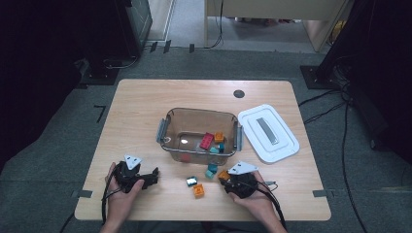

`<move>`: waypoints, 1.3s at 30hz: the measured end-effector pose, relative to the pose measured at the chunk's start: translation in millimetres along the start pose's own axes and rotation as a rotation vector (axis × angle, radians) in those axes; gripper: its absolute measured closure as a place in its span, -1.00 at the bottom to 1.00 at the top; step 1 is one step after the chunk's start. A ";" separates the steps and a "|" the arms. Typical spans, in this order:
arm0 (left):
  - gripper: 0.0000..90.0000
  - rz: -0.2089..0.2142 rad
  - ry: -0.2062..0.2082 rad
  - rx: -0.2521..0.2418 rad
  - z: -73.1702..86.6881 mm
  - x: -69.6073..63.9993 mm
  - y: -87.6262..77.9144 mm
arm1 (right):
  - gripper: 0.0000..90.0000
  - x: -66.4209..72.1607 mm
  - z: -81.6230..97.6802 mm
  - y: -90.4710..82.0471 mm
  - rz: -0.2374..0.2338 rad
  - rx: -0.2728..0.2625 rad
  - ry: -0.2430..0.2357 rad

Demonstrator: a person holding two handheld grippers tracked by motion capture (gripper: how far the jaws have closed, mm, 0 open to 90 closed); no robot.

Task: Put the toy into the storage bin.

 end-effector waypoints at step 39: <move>-0.97 0.000 0.000 0.000 0.0 0.0 0.0 | 0.34 -99.2 -68.6 -85.0 0.075 -0.084 0.083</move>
Point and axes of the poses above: each handheld gripper's, and its own axes: y roughly forward along the jaws, z roughly out of its underside, x roughly to its left, the point moved 6 cm from there along y, roughly forward along the jaws, and after that the axes turned 10 degrees about -x, right-handed, at the moved point
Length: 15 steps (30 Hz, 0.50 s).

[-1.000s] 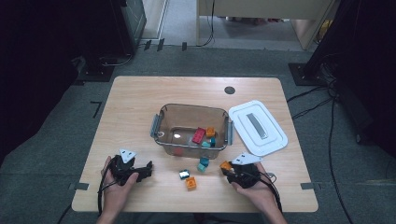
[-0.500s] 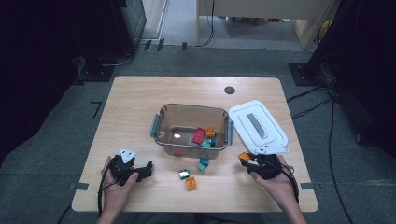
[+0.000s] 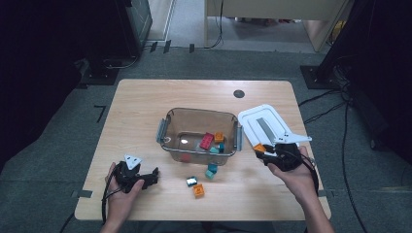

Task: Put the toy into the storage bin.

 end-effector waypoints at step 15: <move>-0.97 0.000 0.000 -0.001 -0.1 0.1 0.1 | 0.34 17.1 -54.7 10.5 -0.049 -0.023 -0.039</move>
Point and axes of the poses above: each handheld gripper's, and its own axes: y roughly forward along the jaws, z roughly out of its underside, x roughly to its left, the point moved 6 cm from there along y, roughly forward along the jaws, and after that the axes turned 10 degrees about -x, right-handed, at the moved point
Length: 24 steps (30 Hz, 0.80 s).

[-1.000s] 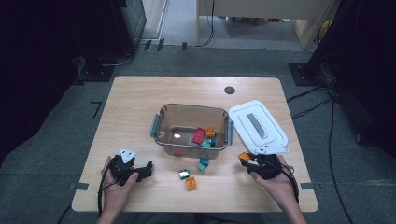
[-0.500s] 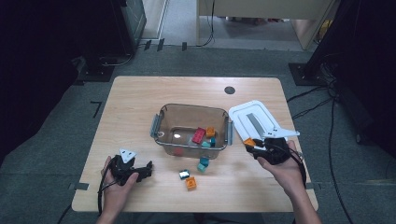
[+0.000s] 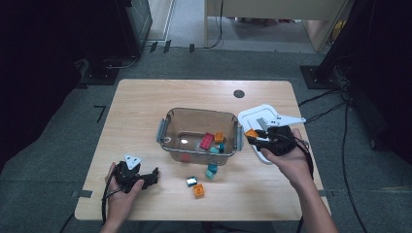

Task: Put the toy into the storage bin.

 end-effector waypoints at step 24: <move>-0.97 0.000 0.001 0.001 0.0 0.1 0.0 | 0.33 44.2 -18.0 65.1 -0.112 0.083 -0.052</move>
Point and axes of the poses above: each handheld gripper's, and its own axes: y roughly forward along the jaws, z roughly out of its underside, x roughly to its left, the point moved 6 cm from there along y, roughly forward along the jaws, and after that the axes turned 10 degrees about -x, right-handed, at the moved point
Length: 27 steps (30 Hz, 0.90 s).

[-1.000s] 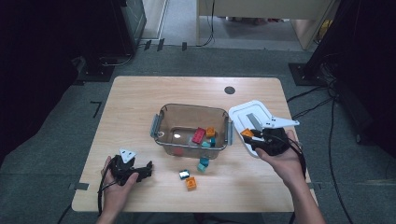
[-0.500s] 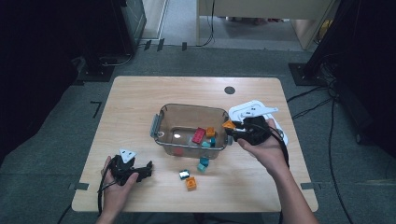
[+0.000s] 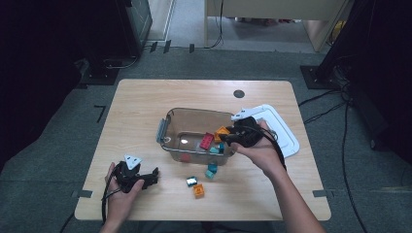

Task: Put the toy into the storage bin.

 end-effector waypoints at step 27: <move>-0.97 -0.013 -0.010 0.001 -0.6 0.2 0.8 | -0.71 3.0 8.3 -40.6 0.038 -0.055 -0.057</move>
Point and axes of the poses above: each handheld gripper's, and its own axes: y roughly forward along the jaws, z roughly out of its underside, x roughly to its left, the point moved 6 cm from there along y, roughly forward along the jaws, and after that the axes turned 10 degrees about -x, right-handed, at the moved point
